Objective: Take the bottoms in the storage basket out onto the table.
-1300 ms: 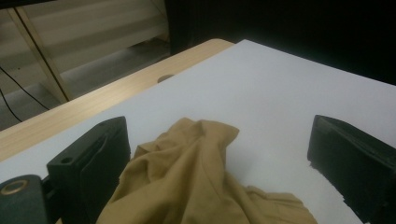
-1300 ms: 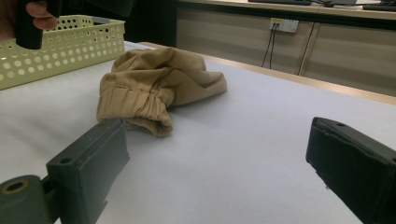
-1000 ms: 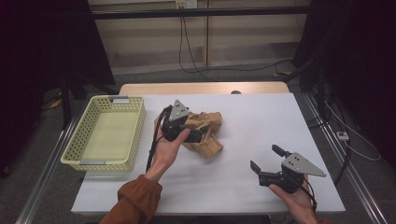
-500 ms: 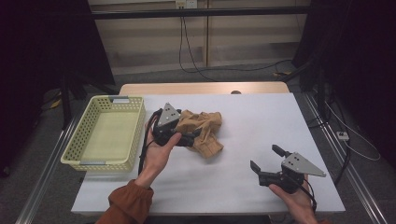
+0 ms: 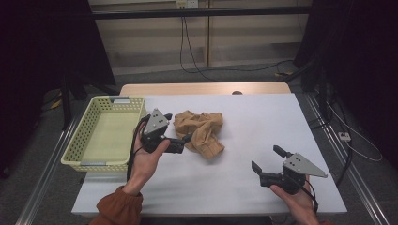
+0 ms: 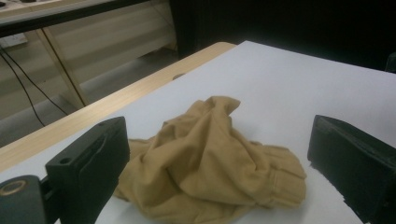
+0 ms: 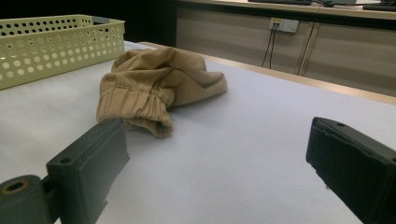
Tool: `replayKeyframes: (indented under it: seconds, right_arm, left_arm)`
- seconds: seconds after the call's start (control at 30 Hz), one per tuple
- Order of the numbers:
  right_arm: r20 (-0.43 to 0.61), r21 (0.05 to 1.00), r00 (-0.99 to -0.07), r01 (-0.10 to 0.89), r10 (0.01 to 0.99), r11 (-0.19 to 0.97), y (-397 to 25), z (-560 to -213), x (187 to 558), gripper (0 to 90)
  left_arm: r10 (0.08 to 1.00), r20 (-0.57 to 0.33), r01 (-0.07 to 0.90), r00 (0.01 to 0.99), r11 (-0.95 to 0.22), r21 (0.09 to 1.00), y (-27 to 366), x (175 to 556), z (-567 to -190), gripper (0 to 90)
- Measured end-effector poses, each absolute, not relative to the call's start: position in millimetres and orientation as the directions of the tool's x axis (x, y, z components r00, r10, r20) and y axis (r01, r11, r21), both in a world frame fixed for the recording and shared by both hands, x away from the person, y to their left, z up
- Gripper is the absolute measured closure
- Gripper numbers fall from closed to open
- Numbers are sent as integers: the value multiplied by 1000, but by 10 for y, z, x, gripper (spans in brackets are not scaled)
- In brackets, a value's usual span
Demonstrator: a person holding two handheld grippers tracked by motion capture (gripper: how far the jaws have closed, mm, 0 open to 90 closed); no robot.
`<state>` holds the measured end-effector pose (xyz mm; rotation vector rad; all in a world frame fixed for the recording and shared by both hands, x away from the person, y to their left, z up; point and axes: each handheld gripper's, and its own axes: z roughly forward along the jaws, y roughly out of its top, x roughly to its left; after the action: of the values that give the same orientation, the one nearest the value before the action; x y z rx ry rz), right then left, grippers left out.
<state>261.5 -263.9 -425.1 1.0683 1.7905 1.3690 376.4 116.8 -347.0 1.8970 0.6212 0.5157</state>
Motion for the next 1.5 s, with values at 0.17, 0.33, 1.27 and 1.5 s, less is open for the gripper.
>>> replayKeyframes:
  seconds: [0.17,0.33,1.27,1.5]
  right_arm:
    - [-14,966,-466,220,885,131,-2637,-4249,2612,52]
    - [-11,966,-467,222,884,129,-2641,-4252,2609,49]
    - [-9,966,-463,225,886,128,-2640,-4249,2593,49]
    - [-14,966,-463,223,886,131,-2639,-4248,2590,49]
  left_arm:
    - [644,79,197,761,-346,917,1297,3717,-3519,56]
    - [666,99,203,740,-362,910,1444,3599,-3571,59]
    - [722,65,246,689,-317,916,1832,3104,-3848,59]
    - [741,67,258,668,-315,913,1948,3016,-3940,59]
